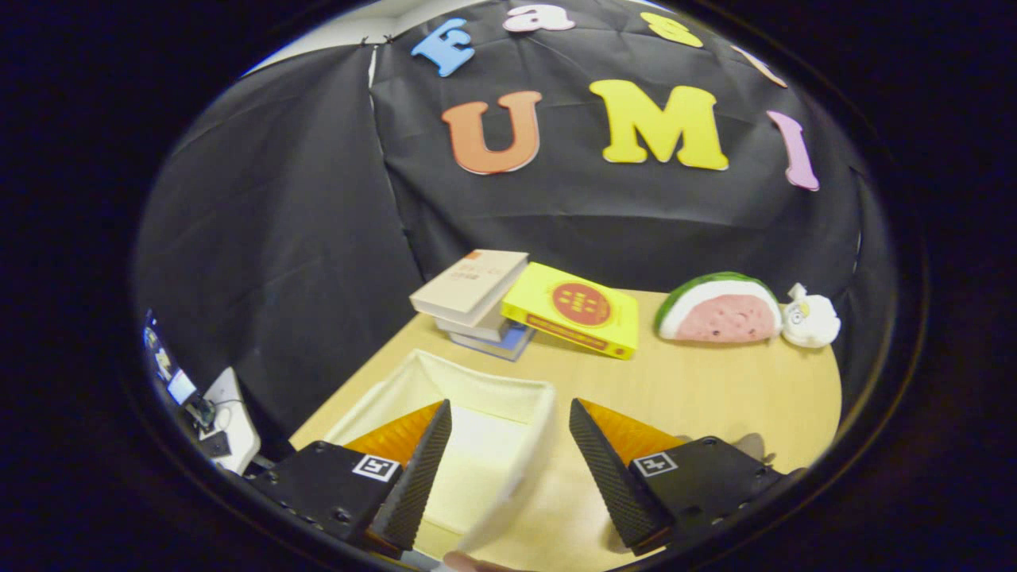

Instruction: Open the storage box then place both shoes into the box .Put the left shoe in first, then the right shoe, with the right side of both shoes facing outward in a uniform manner.

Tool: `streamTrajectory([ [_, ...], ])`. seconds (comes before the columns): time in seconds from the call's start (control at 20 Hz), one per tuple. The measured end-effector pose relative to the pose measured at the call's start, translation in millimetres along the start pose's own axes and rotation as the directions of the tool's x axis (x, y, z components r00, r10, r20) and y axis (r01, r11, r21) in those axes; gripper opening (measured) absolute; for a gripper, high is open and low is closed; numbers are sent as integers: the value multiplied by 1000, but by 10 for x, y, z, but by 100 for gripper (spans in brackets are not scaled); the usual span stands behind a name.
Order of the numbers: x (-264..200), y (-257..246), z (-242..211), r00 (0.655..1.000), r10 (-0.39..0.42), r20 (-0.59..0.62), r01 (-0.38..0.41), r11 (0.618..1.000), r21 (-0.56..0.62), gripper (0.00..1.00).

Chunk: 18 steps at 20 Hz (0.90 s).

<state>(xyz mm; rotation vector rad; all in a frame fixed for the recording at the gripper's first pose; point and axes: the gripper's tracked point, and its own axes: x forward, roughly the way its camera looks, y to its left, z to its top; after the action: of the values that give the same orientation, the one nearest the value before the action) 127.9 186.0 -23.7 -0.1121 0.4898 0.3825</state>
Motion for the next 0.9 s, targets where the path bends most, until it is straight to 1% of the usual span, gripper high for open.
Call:
streamTrajectory([
  [0.1, 27, -443, -250, 997, -71, -32, 71, 997, 6, 91],
  [0.25, 31, -923, -681, 986, -127, -107, 129, 992, 8, 91],
  [0.3, 32, -1037, -844, 981, -137, -136, 139, 990, 1, 90],
  [0.4, 13, -1224, -1142, 970, -149, -194, 153, 988, 3, 87],
  [0.45, -12, -1271, -1270, 965, -145, -217, 147, 989, -7, 87],
  [0.55, -34, -1412, -1486, 951, -177, -252, 169, 984, -55, 87],
  [0.65, -42, -1586, -1730, 922, -237, -306, 200, 968, -149, 87],
  [0.7, -44, -1650, -1825, 903, -269, -335, 216, 959, -185, 79],
  [0.75, -58, -1708, -1918, 882, -296, -367, 231, 950, -210, 73],
  [0.8, -39, -1756, -2005, 866, -298, -401, 230, 950, -210, 68],
  [0.85, -22, -1753, -2098, 852, -284, -440, 220, 957, -191, 64],
  [0.9, 9, -1745, -2131, 846, -266, -462, 212, 963, -167, 49],
])
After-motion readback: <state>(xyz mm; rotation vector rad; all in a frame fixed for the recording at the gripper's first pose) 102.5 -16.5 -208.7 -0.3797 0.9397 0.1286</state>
